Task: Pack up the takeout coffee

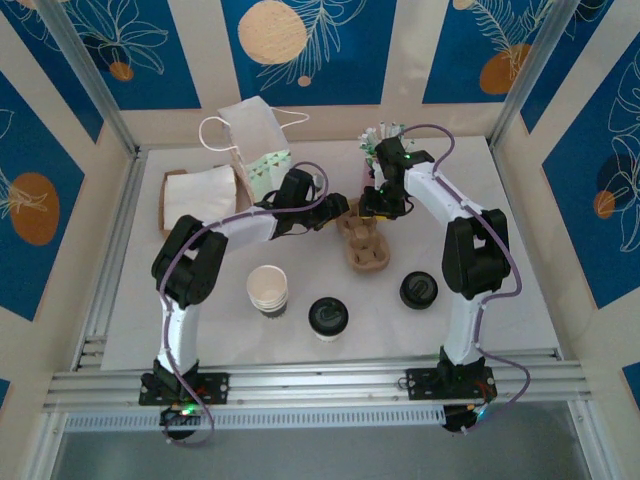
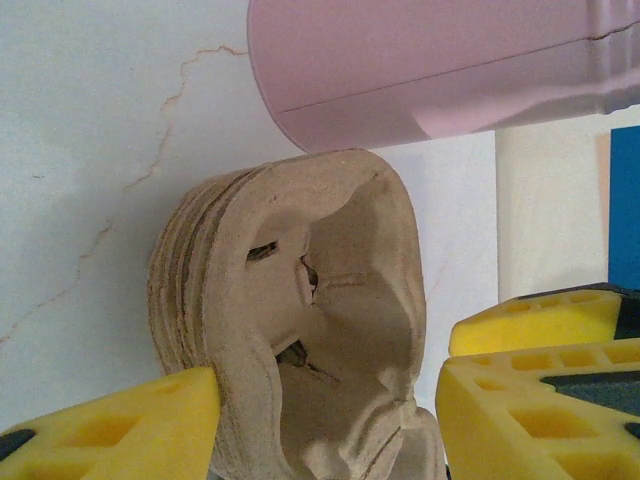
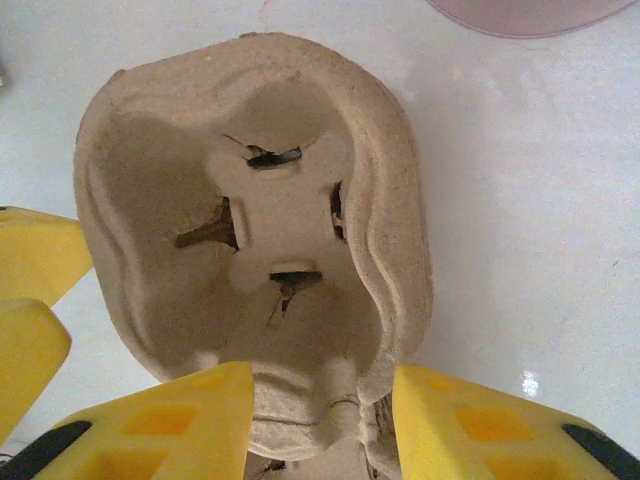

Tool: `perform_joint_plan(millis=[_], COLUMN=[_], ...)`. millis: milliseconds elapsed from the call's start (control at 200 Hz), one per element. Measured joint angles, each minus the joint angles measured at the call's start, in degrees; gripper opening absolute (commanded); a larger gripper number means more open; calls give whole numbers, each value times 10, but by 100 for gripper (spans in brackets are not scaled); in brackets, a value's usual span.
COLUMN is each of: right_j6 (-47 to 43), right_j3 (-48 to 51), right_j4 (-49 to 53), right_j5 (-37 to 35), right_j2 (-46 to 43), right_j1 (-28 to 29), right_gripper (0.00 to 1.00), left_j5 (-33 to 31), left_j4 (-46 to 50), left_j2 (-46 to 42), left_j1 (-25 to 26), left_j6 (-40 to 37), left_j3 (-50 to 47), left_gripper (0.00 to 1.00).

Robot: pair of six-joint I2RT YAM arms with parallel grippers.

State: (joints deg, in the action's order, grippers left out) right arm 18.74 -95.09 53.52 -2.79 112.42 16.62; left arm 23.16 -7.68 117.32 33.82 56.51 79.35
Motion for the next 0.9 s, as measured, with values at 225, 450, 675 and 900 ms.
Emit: perform_joint_plan(millis=[225, 450, 675, 900], right_j6=[0, 0, 0, 0], right_j3=[0, 0, 0, 0], right_j4=[-2, -3, -4, -4], right_j5=[1, 16, 28, 31], right_j2=[9, 15, 15, 15], right_j1=[-3, -3, -3, -3], right_gripper=[43, 42, 42, 42], left_j5=[6, 12, 19, 19], left_j4=[-1, -5, -5, -5], left_j2=[3, 5, 7, 7], left_j1=[0, 1, 2, 3], left_j6=[1, 4, 6, 6], left_j3=[2, 3, 3, 3], left_gripper=[59, 59, 59, 59])
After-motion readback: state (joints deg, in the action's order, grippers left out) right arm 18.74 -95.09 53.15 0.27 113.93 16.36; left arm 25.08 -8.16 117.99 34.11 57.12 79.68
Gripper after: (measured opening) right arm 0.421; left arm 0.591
